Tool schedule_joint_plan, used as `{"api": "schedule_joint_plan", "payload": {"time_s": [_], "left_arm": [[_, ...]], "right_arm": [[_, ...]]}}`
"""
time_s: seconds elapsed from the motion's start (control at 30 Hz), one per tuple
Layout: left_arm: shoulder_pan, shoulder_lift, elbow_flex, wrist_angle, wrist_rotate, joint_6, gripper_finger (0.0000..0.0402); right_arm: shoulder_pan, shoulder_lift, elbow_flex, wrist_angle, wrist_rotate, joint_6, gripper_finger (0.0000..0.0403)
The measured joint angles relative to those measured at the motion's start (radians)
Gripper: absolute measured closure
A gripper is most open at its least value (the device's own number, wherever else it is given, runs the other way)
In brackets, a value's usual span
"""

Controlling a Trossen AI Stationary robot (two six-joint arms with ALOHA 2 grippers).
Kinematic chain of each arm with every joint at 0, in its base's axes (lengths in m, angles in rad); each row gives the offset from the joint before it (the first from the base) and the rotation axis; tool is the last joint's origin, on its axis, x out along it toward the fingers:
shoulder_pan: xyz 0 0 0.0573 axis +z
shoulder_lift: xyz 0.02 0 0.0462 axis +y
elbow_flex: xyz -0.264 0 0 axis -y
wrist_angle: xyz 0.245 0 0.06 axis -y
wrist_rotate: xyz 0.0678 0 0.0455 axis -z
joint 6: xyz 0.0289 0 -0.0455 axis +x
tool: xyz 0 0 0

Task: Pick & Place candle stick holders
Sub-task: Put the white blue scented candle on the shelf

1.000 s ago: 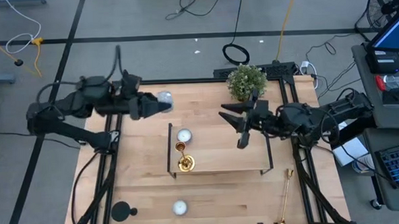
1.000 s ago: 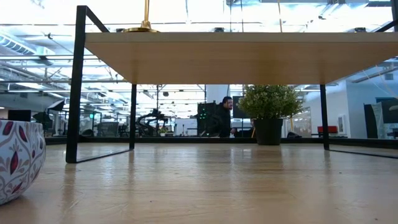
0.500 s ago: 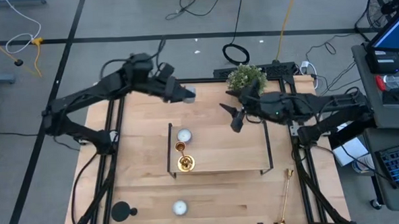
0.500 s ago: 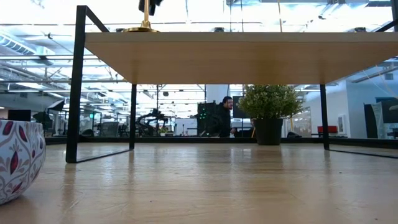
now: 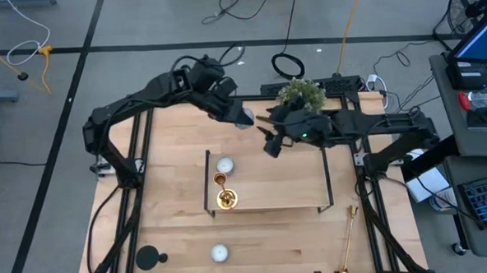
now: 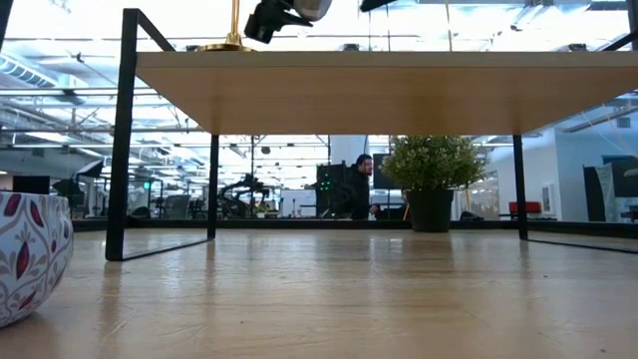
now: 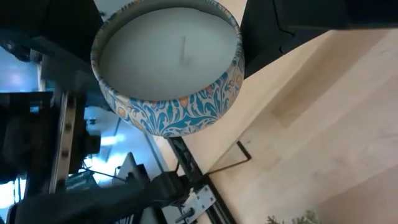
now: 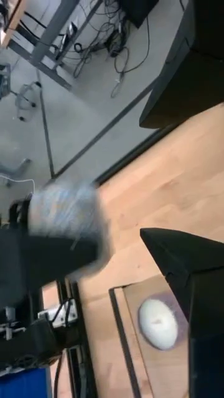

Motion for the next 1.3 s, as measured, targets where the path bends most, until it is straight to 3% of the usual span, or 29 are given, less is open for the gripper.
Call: {"api": "schedule_joint_plan", "payload": {"time_s": [0.53,0.77,0.97,1.3], "left_arm": [[-0.023,0.01,0.0,-0.031,-0.105,0.018,0.0107],[-0.058,0.044,-0.001,-0.008,-0.097,0.015,0.0107],[-0.086,0.087,0.001,0.132,-0.056,-0.011,0.0107],[-0.085,0.093,0.0,0.144,-0.032,-0.014,0.0107]], "right_arm": [[0.033,0.036,0.025,0.003,0.004,0.002,0.0063],[0.033,0.036,0.024,0.023,0.004,-0.006,0.0053],[0.034,0.036,0.024,0.041,0.0,-0.024,0.0053],[0.046,0.052,0.023,0.012,0.002,-0.01,0.0053]]}}
